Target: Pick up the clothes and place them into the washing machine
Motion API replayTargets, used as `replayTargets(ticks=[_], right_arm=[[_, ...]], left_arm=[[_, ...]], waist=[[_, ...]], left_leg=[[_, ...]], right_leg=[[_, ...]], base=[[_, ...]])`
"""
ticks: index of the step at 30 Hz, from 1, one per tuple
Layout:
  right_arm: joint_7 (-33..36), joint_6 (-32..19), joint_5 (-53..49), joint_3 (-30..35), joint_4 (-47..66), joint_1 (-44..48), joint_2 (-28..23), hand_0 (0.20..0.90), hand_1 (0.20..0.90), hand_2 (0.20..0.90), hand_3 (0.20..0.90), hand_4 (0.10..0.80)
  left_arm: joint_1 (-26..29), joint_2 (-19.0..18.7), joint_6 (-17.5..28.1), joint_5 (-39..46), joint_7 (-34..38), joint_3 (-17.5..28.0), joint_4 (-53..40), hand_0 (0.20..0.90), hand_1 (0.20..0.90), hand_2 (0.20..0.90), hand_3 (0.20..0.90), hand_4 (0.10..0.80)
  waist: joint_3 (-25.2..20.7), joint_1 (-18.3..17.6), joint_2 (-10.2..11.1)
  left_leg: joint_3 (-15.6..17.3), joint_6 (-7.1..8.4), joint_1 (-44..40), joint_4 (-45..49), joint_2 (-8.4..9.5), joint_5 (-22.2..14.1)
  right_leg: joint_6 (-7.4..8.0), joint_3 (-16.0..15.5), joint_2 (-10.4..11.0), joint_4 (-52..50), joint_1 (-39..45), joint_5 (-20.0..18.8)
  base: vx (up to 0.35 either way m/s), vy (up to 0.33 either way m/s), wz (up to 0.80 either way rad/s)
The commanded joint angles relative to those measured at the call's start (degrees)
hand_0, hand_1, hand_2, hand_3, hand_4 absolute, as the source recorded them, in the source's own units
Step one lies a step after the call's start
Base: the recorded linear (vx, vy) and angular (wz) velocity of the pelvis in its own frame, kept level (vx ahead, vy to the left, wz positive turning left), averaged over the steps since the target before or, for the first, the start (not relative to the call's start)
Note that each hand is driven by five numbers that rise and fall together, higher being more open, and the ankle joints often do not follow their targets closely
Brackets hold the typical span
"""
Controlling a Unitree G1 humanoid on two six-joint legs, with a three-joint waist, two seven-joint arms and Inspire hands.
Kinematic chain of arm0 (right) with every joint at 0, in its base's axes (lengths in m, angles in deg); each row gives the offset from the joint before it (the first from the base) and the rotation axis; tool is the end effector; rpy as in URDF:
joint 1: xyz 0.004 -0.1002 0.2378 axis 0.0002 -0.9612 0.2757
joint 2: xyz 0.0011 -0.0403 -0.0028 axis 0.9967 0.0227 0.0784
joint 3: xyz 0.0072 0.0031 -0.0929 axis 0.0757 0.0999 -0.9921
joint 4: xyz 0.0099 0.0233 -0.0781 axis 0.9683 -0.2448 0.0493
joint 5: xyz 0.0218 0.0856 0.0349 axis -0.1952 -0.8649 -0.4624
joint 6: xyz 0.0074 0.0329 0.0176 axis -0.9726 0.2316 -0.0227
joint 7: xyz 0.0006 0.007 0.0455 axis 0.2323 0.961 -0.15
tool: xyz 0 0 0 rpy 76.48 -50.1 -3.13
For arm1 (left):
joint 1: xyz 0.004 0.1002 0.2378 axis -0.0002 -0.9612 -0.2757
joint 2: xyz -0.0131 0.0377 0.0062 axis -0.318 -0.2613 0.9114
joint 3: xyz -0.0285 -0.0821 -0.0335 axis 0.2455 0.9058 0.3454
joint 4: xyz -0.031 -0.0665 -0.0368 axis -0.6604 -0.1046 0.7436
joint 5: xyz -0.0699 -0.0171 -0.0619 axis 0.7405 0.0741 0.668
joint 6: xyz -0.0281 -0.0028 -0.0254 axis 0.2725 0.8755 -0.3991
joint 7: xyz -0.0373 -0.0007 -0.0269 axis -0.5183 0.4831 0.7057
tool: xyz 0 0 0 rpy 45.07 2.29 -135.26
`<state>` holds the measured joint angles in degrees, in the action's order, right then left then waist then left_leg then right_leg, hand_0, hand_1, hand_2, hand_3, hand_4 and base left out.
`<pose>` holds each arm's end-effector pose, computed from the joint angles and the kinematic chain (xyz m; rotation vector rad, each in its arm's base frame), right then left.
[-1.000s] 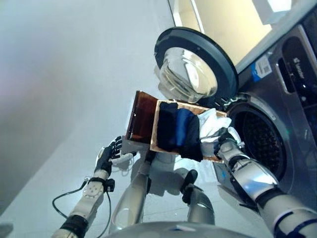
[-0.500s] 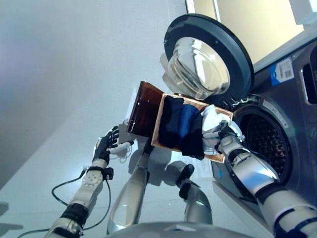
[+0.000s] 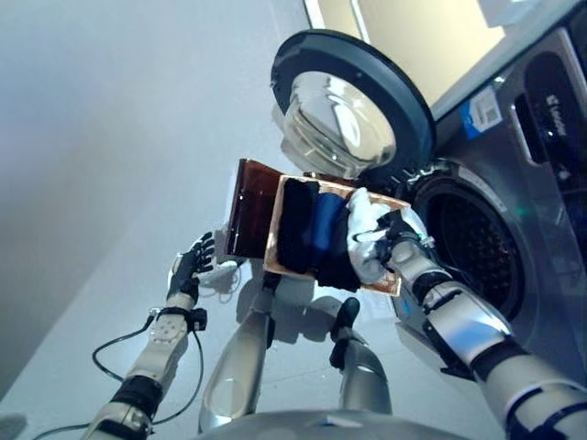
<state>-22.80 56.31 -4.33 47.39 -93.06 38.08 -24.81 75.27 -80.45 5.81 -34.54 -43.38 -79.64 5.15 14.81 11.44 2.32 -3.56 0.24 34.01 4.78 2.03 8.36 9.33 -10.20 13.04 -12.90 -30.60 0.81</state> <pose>0.2887 -0.1995 0.0279 -0.6887 0.4935 -0.1920 0.1824 0.2127 -0.0173 0.1090 0.3331 0.1322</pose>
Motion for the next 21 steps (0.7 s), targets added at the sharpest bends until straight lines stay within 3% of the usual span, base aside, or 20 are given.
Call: replayTargets(ticks=[1, 6, 10, 14, 21], right_arm=[[1.8, -5.0, -5.9, 2.4, 11.0, -1.6, -2.2, 0.2, 0.2, 0.2, 0.2, 0.3], [3.6, -7.6, -9.6, 7.2, 20.5, -6.6, -2.5, 0.2, 0.2, 0.2, 0.2, 0.3], [3.9, -10.2, -12.1, 10.0, 13.1, -7.7, -3.3, 0.2, 0.2, 0.2, 0.2, 0.3], [4.2, -12.8, -16.2, 13.0, 13.1, -8.3, -3.3, 0.2, 0.2, 0.2, 0.2, 0.3], [-0.1, -20.3, -33.1, 20.1, 9.9, -11.2, 1.3, 0.2, 0.2, 0.2, 0.2, 0.3]], left_arm=[[-0.6, -1.8, 3.5, 0.6, 0.8, 2.8, -0.8, 0.9, 0.9, 0.9, 0.9, 0.8], [-0.8, -1.6, 3.9, 0.8, 1.3, 1.9, 1.9, 0.9, 0.9, 0.9, 0.9, 0.8], [-0.6, -0.1, 4.6, -0.1, 1.4, -0.2, 4.6, 0.9, 0.9, 0.9, 0.9, 0.8], [-0.6, 0.5, 5.6, -0.5, 1.6, -1.5, 5.2, 0.9, 0.9, 0.9, 0.9, 0.8], [0.5, 2.2, 7.6, -1.8, 2.6, -5.8, 8.0, 0.9, 0.9, 0.9, 0.9, 0.8]], waist=[[-1.2, -2.6, -0.6], [-2.0, -4.4, -0.9], [-2.8, -4.4, -2.4], [-3.2, -4.5, -3.4], [-4.3, -4.6, -6.1]], left_leg=[[2.0, 0.84, 5.8, 7.8, 1.15, -7.9], [2.9, 0.62, 4.3, 7.8, 0.61, -8.0], [3.3, 0.54, 2.2, 7.2, 0.45, -7.8], [3.7, 0.6, 0.7, 6.2, 0.42, -7.4], [4.1, 0.65, -1.8, 5.3, 0.45, -7.2]], right_leg=[[-2.18, 0.8, 0.9, 11.4, 6.5, -5.8], [-2.16, 2.2, 1.0, 11.1, 6.5, -5.9], [-1.97, 2.9, 1.3, 11.3, 7.6, -6.1], [-1.86, 3.1, 1.6, 11.7, 8.3, -6.2], [-1.81, 4.0, 2.0, 11.9, 9.7, -5.7]], base=[[-0.01, -0.001, -0.19], [-0.013, -0.003, -0.18], [0.002, -0.01, -0.16], [-0.002, -0.003, -0.05], [0.004, -0.002, -0.06]])
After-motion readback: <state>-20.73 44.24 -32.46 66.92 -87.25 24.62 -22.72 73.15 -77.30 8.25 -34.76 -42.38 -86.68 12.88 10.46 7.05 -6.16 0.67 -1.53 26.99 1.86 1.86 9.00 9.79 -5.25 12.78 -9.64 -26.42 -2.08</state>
